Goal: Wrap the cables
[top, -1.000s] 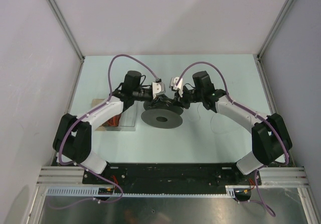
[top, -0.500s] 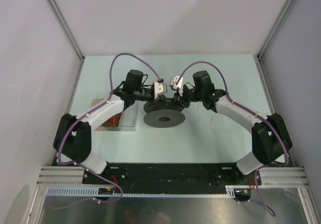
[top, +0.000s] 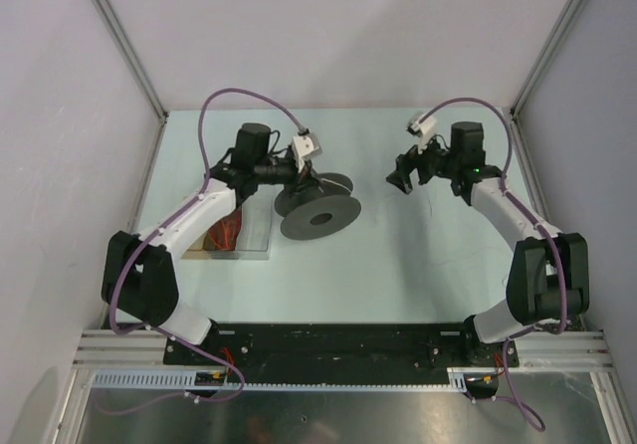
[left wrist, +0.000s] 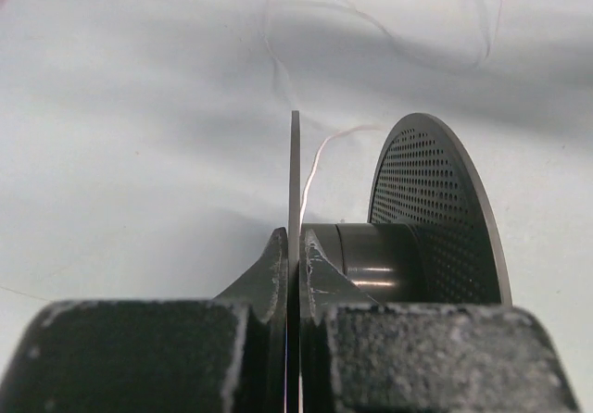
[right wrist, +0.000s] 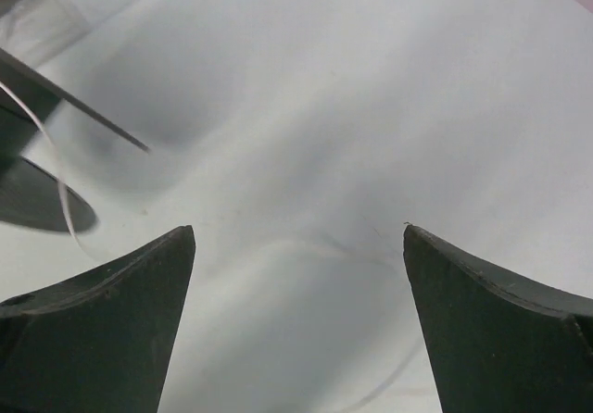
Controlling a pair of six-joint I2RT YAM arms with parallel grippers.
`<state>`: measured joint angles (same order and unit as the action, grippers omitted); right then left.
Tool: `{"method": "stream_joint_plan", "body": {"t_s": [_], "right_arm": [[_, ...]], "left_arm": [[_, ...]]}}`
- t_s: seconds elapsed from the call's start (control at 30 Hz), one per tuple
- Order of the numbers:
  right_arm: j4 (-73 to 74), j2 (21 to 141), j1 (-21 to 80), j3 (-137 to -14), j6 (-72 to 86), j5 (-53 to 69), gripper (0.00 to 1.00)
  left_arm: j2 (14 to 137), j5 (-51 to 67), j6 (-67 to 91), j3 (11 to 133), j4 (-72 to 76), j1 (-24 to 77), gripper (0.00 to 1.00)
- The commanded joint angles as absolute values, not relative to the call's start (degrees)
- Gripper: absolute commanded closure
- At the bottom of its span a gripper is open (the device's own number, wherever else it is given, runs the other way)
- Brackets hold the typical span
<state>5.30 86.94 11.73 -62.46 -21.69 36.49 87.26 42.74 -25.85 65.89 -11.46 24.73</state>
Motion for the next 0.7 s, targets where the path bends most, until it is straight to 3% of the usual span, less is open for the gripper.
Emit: {"method": "stream_joint_plan", "body": {"t_s": [0.0, 0.17, 0.67], "right_arm": [[10.56, 82.93, 8.37, -62.68, -26.32, 42.55, 0.01], [17.33, 82.09, 7.21, -61.77, -36.30, 46.47, 0.01], [5.15, 93.50, 9.06, -56.97, -45.59, 38.43, 0.08]], "left_arm": [[82.33, 50.45, -17.16, 73.24, -8.97, 21.70, 1.00], [83.80, 57.88, -8.87, 80.29, -8.92, 18.90, 1.00], [83.02, 64.27, -4.33, 89.28, -8.88, 16.80, 1.00]]}}
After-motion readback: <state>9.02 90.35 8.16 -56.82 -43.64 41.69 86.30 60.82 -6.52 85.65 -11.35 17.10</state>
